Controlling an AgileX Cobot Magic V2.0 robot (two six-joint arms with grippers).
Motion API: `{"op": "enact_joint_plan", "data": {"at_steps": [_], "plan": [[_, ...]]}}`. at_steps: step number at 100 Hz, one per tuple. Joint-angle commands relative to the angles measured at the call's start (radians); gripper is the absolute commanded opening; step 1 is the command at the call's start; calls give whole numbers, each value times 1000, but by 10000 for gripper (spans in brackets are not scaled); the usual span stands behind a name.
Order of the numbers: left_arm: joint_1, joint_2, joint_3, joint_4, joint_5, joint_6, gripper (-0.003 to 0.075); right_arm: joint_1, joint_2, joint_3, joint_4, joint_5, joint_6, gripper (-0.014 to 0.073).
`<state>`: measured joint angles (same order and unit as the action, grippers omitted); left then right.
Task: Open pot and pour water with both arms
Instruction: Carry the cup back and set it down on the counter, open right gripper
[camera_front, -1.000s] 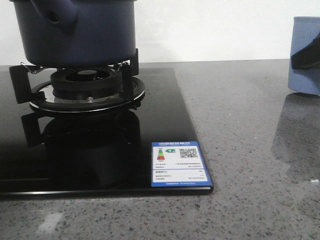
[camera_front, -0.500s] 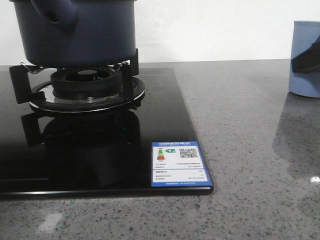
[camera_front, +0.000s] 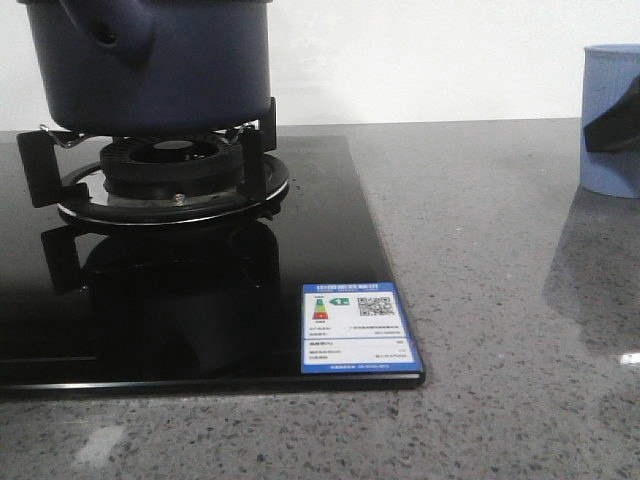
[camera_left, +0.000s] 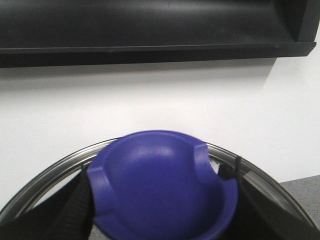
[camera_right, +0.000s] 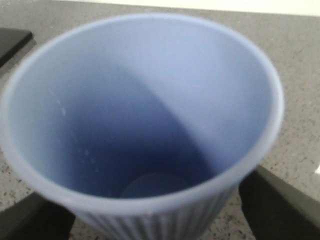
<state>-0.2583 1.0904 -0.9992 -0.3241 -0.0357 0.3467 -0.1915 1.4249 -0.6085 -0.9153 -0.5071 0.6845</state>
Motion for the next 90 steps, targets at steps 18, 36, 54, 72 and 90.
{"op": "enact_joint_plan", "data": {"at_steps": [18,36,54,72,90], "plan": [[0,-27,-38,-5,-103,-3,407,-6,-132,-23,-6,-15,61,591],[0,-27,-38,-5,-103,-3,407,-6,-185,13,-154,17,191,591],[0,-27,-38,-5,-103,-3,407,-6,-238,90,-164,19,229,591],[0,-27,-38,-5,-103,-3,407,-6,-316,178,-164,34,256,591],[0,-27,-38,-12,-103,-3,407,-6,-430,239,-164,99,264,591]]}}
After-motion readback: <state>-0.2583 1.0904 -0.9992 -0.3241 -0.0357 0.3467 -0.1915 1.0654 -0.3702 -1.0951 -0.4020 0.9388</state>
